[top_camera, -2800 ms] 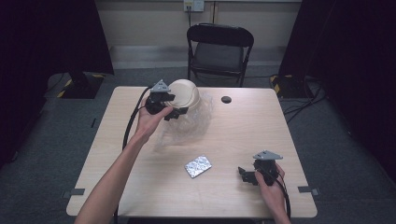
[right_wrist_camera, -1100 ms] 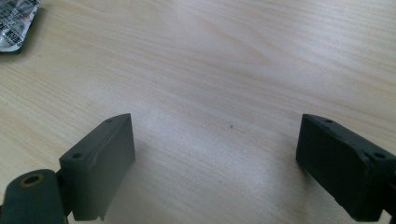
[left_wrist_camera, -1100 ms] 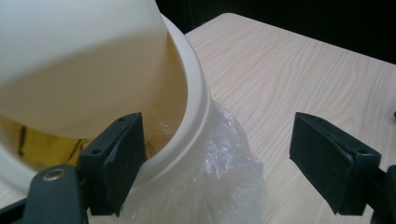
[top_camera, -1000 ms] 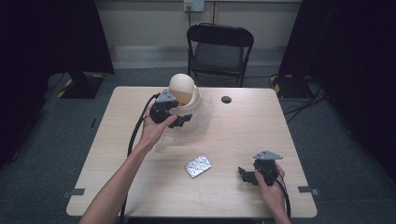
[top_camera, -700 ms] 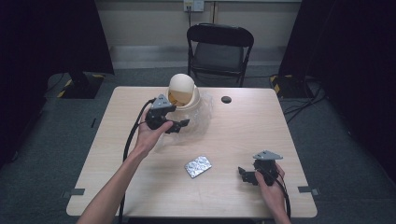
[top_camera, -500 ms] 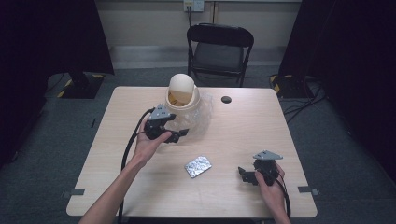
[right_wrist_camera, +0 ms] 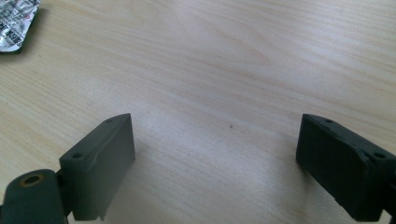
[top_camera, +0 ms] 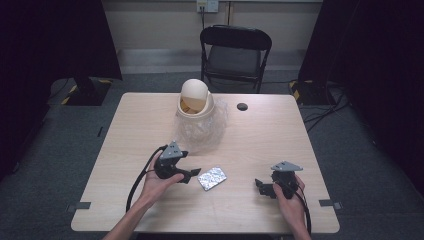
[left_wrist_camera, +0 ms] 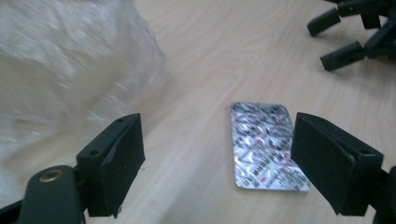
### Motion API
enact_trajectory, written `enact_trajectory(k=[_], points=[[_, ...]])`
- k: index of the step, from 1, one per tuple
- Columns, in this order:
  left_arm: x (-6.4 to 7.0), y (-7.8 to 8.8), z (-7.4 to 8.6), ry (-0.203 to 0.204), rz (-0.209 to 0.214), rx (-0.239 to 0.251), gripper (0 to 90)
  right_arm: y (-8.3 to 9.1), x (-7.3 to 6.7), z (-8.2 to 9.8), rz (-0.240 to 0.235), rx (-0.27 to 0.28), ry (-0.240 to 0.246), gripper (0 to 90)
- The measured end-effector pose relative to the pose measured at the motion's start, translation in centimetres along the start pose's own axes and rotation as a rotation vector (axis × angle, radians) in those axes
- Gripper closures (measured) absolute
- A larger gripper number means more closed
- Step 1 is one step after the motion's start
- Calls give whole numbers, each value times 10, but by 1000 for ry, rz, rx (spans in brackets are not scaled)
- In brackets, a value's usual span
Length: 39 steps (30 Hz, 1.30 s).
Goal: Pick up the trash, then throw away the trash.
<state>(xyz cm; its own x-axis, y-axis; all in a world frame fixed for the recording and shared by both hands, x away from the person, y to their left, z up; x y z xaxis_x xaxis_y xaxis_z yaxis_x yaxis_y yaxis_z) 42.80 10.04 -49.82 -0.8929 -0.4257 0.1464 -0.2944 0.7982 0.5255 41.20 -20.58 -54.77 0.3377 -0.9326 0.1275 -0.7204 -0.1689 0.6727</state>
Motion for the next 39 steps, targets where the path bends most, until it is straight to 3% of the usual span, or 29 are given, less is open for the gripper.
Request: enact_trajectory(k=[1, 3, 6, 7, 9, 10, 12, 14, 22, 23, 25, 29, 32, 39], points=[[0, 0, 0, 0, 0, 0, 171, 0, 0, 0, 0, 0, 0, 105], [6, -10, 5, 5, 39, -40, 168, 0, 0, 0, 0, 0, 0, 105], [11, -16, 7, 3, 46, -46, 169, 0, 0, 0, 0, 0, 0, 105], [16, -23, 8, 3, 73, -59, 168, 0, 0, 0, -1, 1, 1, 105], [19, -28, 10, -6, 80, -74, 169, 0, 0, 0, 0, 0, -1, 105], [22, -36, 14, -23, 85, -108, 168, 0, 0, 0, 0, 0, 0, 105], [23, -39, 15, -25, 85, -111, 169, 0, 0, 0, -1, 0, 0, 105], [22, -48, 19, 5, 117, -122, 168, 0, 0, 0, -1, 0, -1, 105], [24, -60, 23, -22, 86, -156, 164, 0, 0, 0, 0, 0, 0, 105], [27, -62, 24, -60, 61, -175, 159, 0, 0, 0, 0, 0, 0, 105], [30, -61, 25, -71, 55, -177, 164, 0, 0, 0, 0, 0, 0, 106], [32, -58, 26, -62, 45, -168, 226, 0, 0, 0, 0, 0, 0, 106], [30, -56, 26, -50, 37, -145, 335, 0, 0, 0, 0, 0, 0, 105], [28, -55, 26, -57, 43, -149, 340, 0, 0, 0, 0, 0, 1, 105]])
Point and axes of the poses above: each handheld gripper's, and its own axes: y roughly backward along the jaws, z roughly out of its underside, x roughly to its right, the point moved 7 cm from there along -y, roughly forward along the jaws, and after that the axes turned 10 degrees about z, right-handed, at the moved point
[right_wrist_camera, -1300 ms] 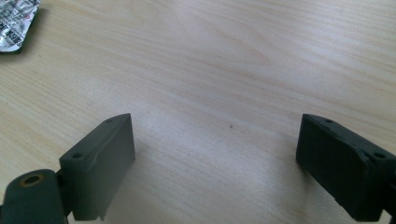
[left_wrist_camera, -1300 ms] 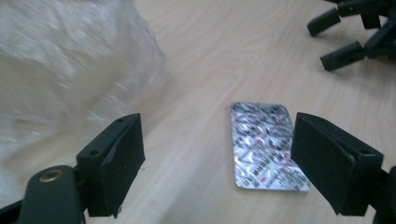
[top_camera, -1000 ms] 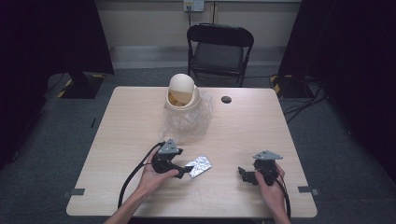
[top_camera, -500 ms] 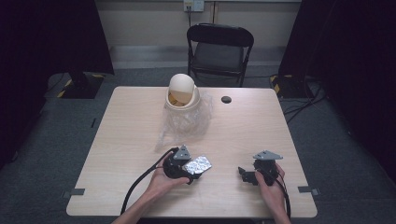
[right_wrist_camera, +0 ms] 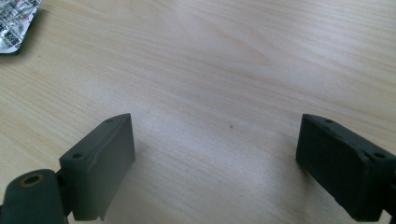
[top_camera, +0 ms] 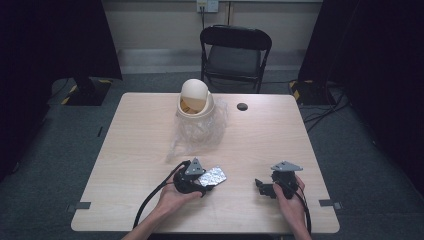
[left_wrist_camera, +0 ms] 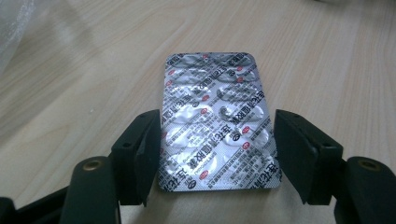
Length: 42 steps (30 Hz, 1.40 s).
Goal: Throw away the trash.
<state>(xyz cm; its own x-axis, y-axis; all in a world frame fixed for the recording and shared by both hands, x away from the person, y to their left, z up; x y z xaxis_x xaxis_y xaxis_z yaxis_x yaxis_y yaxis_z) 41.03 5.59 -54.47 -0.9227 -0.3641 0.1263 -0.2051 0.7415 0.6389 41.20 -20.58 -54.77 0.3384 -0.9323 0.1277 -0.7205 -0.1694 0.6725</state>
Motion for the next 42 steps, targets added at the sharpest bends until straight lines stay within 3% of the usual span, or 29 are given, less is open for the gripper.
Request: enact_trajectory(k=[4, 15, 28, 35, 38, 42], points=[[-2, 4, 0, 27, 11, 28, 340, 0, 0, 0, 0, -1, -1, 105], [-4, 18, -8, 21, -3, 86, 341, 0, 0, 0, 0, 0, 0, 105], [-22, 50, -15, 66, -48, 168, 341, 0, 0, 0, 0, 0, -1, 105], [-30, 61, -18, 70, -67, 180, 341, 0, 0, 0, 0, 1, 1, 105], [-36, 74, -25, 69, -87, 217, 341, 0, 0, 0, 0, 0, -1, 105], [-43, 85, -26, 82, -101, 222, 341, 0, 0, 0, -1, 1, 0, 105]])
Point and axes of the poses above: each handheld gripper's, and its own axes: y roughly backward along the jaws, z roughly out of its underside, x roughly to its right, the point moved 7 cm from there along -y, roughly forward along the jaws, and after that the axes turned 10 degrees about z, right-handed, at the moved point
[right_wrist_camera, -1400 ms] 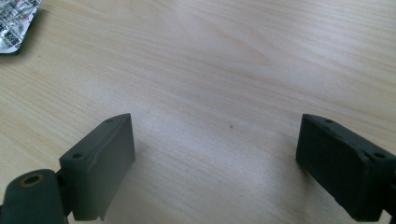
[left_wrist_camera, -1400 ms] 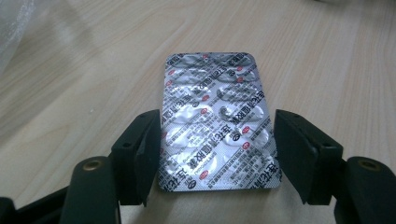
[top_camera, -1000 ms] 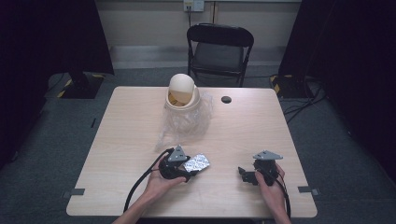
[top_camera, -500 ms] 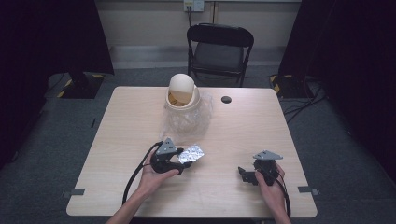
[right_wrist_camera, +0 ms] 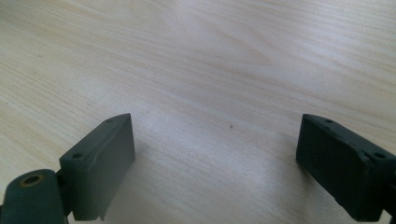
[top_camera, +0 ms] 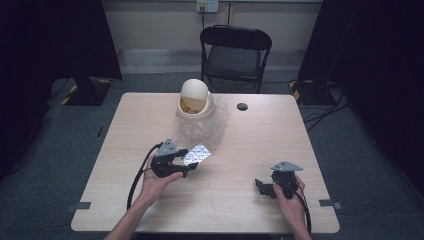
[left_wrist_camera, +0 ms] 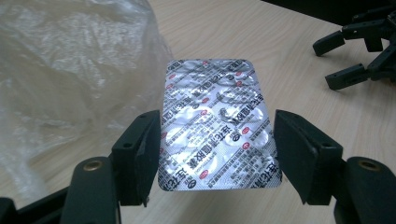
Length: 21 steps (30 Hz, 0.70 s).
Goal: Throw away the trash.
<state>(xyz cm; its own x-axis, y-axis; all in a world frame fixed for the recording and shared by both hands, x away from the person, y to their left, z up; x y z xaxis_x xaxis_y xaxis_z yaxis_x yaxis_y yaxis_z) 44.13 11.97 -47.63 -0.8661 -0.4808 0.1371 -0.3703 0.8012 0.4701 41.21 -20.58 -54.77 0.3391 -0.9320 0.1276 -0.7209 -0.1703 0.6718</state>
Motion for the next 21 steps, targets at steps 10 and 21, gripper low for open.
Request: enact_trajectory(k=[10, 21], points=[[-19, 25, -22, 2, -48, 61, 341, 0, 0, 0, 0, 0, 0, 105], [-34, 30, -40, -8, -64, 65, 341, 0, 0, 0, 0, -1, -1, 105]])
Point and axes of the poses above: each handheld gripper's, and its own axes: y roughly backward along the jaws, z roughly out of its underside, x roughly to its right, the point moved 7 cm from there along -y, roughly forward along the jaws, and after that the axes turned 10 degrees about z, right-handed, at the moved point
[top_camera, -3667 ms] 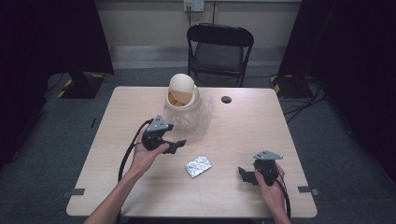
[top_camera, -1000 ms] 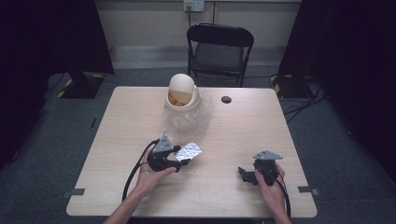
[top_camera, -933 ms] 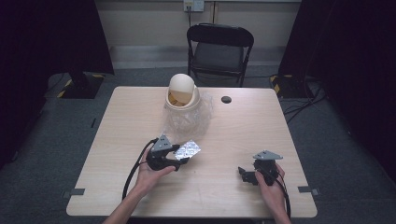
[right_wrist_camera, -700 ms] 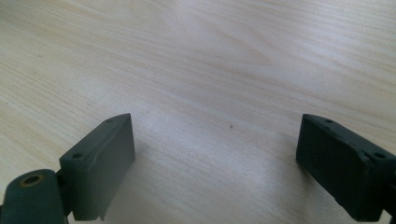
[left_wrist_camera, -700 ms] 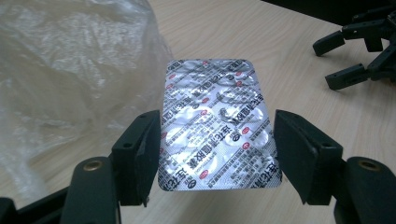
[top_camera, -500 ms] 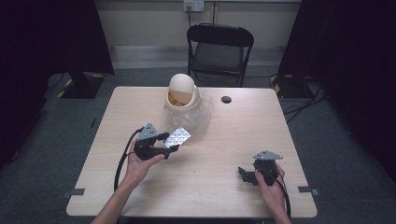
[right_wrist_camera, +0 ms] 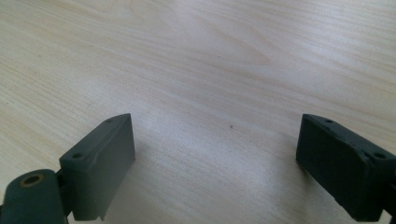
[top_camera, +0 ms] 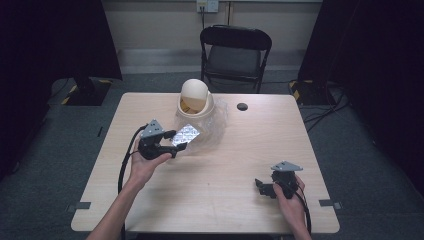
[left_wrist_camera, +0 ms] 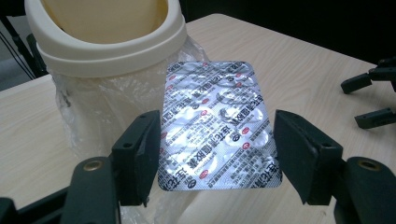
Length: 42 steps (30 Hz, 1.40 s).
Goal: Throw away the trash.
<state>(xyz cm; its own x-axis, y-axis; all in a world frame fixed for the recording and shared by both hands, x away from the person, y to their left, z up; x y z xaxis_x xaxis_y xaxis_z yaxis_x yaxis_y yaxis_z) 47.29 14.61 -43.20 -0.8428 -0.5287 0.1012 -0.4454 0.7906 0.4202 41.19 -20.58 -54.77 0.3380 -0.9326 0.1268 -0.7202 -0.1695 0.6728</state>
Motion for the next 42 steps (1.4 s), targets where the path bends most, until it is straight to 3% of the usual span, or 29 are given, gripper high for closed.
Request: enact_trajectory(k=[3, 10, 27, 35, 39, 42], points=[[-6, 0, -4, -11, -24, -14, 341, 0, 0, 0, 0, 2, 2, 105], [-18, 0, -12, 22, -25, -2, 341, 0, 0, 0, -1, 2, 2, 105], [-36, -10, -36, 24, -25, -6, 341, 0, 0, 0, 0, 1, 2, 105], [-52, -16, -53, 15, -48, -41, 341, 0, 0, 0, 0, 0, 1, 105], [-57, -21, -52, 12, -50, -70, 341, 0, 0, 0, 0, 0, 0, 105], [-65, -26, -54, 37, -64, -68, 341, 0, 0, 0, 0, 1, 2, 105]])
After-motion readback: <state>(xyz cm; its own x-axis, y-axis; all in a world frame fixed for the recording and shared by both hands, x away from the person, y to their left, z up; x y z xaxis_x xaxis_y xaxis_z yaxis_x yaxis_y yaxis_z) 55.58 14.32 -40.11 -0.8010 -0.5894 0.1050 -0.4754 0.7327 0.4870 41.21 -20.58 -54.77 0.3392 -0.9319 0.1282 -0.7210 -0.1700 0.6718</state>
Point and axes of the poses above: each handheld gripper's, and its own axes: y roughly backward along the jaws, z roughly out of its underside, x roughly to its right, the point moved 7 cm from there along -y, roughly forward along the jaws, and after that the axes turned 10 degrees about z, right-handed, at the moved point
